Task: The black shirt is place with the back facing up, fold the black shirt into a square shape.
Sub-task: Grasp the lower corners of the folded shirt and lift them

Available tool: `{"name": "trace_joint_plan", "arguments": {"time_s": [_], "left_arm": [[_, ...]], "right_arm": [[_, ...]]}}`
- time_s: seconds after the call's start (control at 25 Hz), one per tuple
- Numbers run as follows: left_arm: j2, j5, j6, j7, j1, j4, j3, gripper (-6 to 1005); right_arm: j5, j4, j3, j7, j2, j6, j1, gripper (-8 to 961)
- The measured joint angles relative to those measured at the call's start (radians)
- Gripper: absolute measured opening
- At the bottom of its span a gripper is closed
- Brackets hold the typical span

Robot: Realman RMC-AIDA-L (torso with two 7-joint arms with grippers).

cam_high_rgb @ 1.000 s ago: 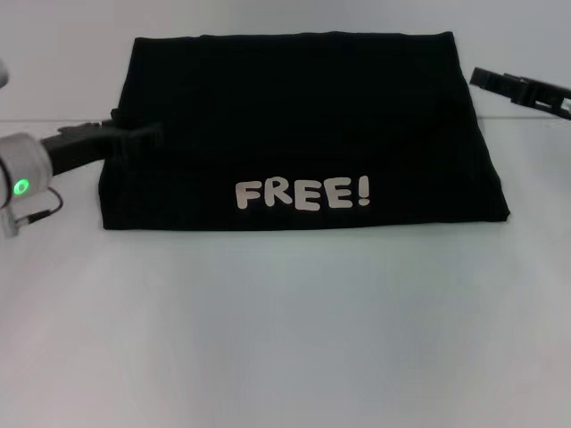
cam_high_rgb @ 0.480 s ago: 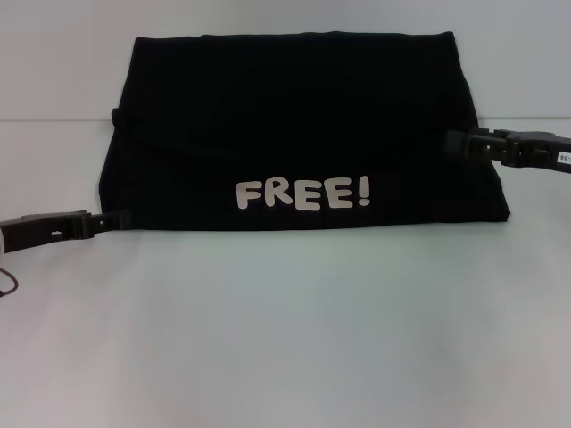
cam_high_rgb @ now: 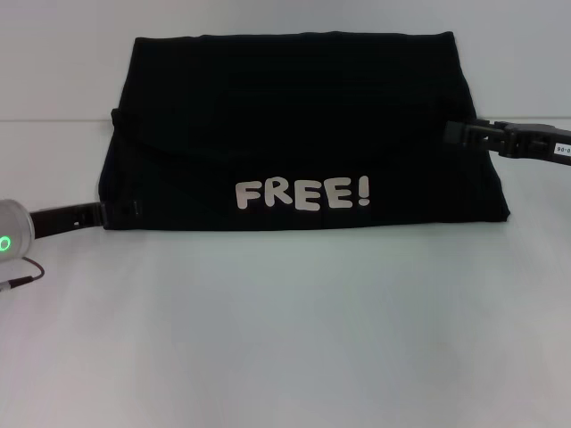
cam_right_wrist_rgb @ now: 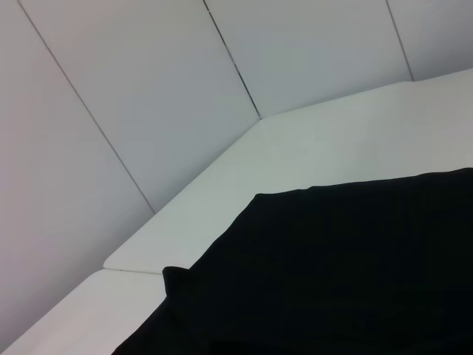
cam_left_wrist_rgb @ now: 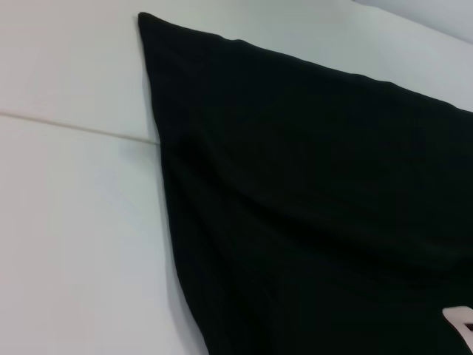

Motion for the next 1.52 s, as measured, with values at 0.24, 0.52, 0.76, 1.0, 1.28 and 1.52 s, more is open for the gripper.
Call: {"name": "trace_joint_plan", "arguments": {"time_s": [0.24, 0.52, 0.76, 1.0, 1.28, 1.52], "left_arm": [[0.008, 0.000, -0.052, 0.014, -0.017, -0.041, 0.005, 841], [0.009, 0.001, -0.061, 0.030, -0.023, -0.060, 0.028, 839], [0.009, 0.002, -0.052, 0.038, -0.025, -0.066, 0.030, 837], [0.009, 0.003, -0.051, 0.053, -0.024, -0.067, 0.030, 835], [0.009, 0.006, -0.058, 0.069, -0.021, -0.067, 0.030, 684], [0.009, 0.023, -0.078, 0.074, -0.022, -0.064, 0.030, 498]], "right_arm": [[0.000, 0.000, 0.004, 0.000, 0.001, 0.001, -0.003, 675], [0.000, 0.000, 0.007, 0.000, 0.001, 0.001, -0.005, 675], [0.000, -0.006, 0.007, 0.000, 0.000, 0.001, -0.006, 675], [0.000, -0.008, 0.008, 0.000, 0.000, 0.001, -0.003, 675], [0.000, -0.009, 0.008, 0.000, 0.000, 0.001, 0.000, 676], [0.001, -0.009, 0.009, 0.000, 0.000, 0.001, 0.000, 676]]}}
